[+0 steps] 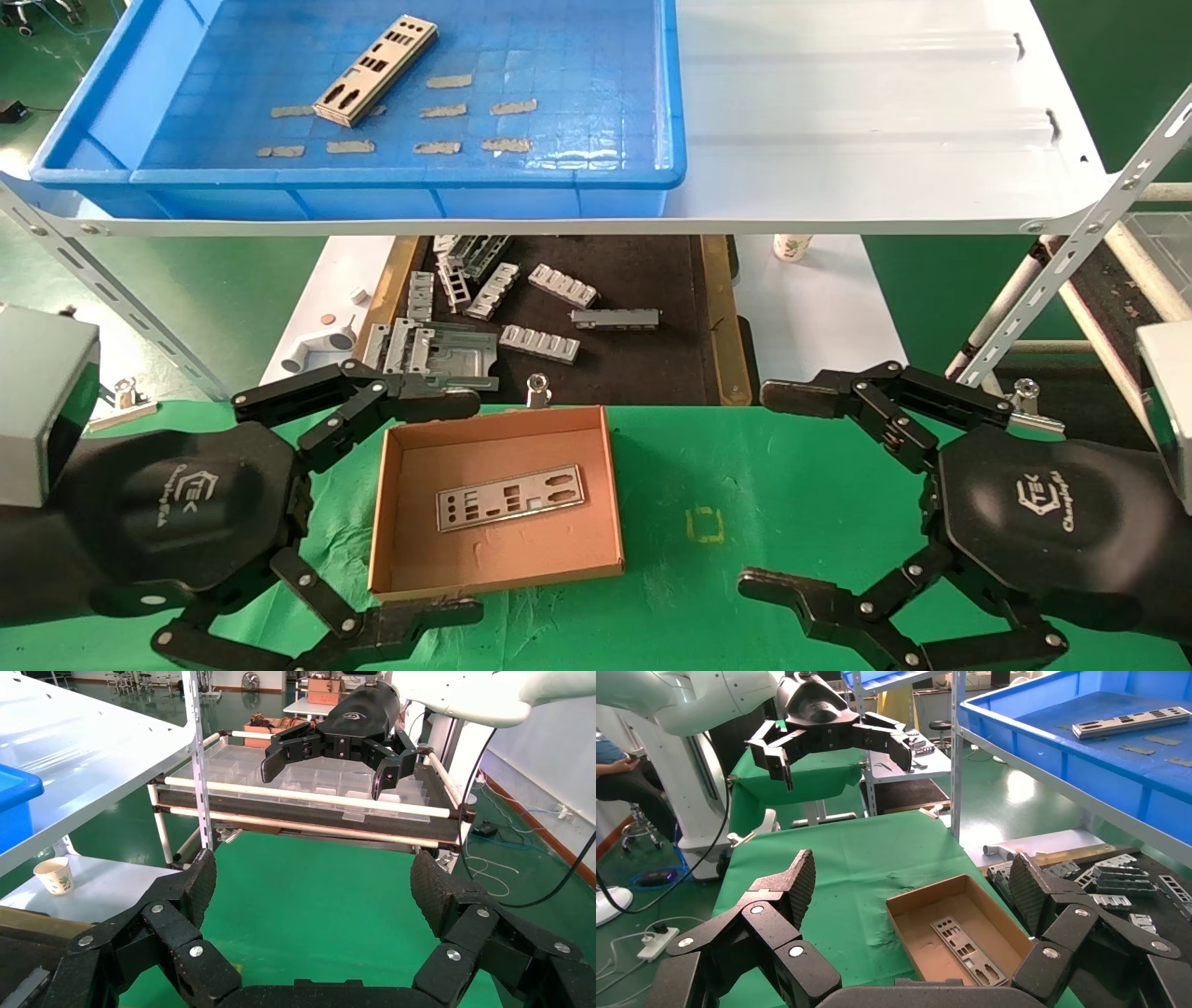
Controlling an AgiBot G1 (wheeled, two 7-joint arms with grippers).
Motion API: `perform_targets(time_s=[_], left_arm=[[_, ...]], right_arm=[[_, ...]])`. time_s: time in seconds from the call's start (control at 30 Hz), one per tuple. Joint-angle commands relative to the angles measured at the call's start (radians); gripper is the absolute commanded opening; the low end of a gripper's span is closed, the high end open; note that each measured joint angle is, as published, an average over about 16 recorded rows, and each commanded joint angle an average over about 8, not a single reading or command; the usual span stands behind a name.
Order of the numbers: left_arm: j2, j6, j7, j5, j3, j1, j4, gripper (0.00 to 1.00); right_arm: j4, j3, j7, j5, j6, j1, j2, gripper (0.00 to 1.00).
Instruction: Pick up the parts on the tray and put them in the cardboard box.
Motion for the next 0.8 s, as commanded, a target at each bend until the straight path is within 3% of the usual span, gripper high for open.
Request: perform_targets(time_s=[0.03, 0.8], left_arm=[[0.000, 0.000, 0.000, 0.000, 0.000, 0.000, 0.000, 1.00], [0.000, 0.000, 0.000, 0.000, 0.000, 0.000, 0.000, 1.00]], right_arm=[[0.000, 0.000, 0.000, 0.000, 0.000, 0.000, 0.000, 1.00], [0.000, 0.000, 0.000, 0.000, 0.000, 0.000, 0.000, 1.00]])
